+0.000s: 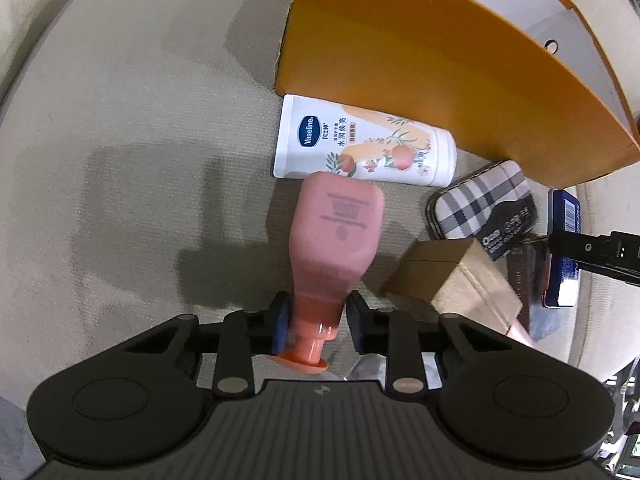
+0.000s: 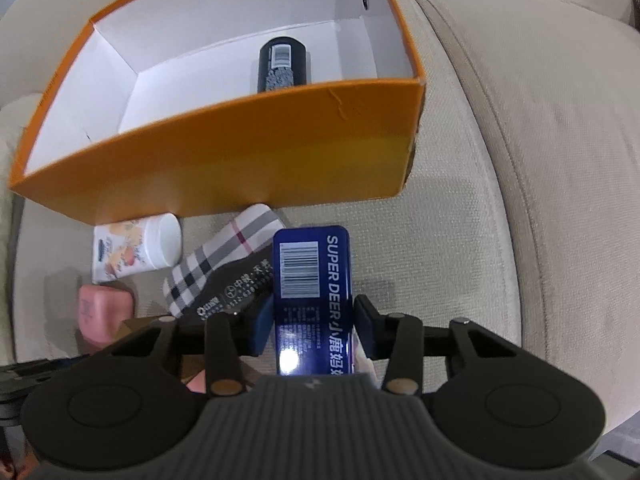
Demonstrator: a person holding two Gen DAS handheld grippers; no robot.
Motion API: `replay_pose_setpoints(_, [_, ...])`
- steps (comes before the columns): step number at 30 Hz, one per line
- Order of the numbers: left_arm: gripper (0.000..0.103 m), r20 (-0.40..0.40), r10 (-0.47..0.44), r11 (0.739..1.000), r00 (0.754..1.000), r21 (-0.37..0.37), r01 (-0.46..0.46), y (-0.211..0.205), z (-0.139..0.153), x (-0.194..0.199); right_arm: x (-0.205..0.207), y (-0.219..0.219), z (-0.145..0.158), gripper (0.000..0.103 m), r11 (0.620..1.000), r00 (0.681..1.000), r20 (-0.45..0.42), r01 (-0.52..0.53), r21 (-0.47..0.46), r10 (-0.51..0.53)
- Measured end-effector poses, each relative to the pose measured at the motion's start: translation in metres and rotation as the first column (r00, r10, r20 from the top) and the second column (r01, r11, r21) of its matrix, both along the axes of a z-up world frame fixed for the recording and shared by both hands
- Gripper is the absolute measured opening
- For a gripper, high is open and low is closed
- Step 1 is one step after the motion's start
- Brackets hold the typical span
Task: Organize rigid objects
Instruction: 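Grasp the pink bottle with left tool while right tool grasps blue SUPER DEER tin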
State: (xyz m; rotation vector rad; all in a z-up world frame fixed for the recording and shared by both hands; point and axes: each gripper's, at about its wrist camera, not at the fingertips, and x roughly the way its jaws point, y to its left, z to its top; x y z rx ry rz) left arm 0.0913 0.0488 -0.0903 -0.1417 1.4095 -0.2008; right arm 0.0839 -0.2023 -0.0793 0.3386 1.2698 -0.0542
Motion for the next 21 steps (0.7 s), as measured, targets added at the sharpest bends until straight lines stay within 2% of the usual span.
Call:
replay_pose_setpoints(11, [0.030,-0.011,-0.007,0.999,1.000,-0.031,0.006,-0.002,-0.007,0.003,-0.002,-0.003,0.007,0.045,1.000,1.000,0.012,0.014,0.023,-0.014])
replay_pose_setpoints(15, [0.032,0.012,-0.015,0.999,1.000,-0.030,0.015,-0.005,-0.010,0.005,-0.002,-0.005,0.007,0.045,1.000,1.000,0.012,0.007,0.023,-0.007])
replay_pose_setpoints(21, [0.042,0.008,0.076,0.993,0.997,-0.096,-0.075,0.011,-0.007,0.010,-0.003,-0.006,0.007,0.045,1.000,1.000,0.013,0.010,0.024,-0.010])
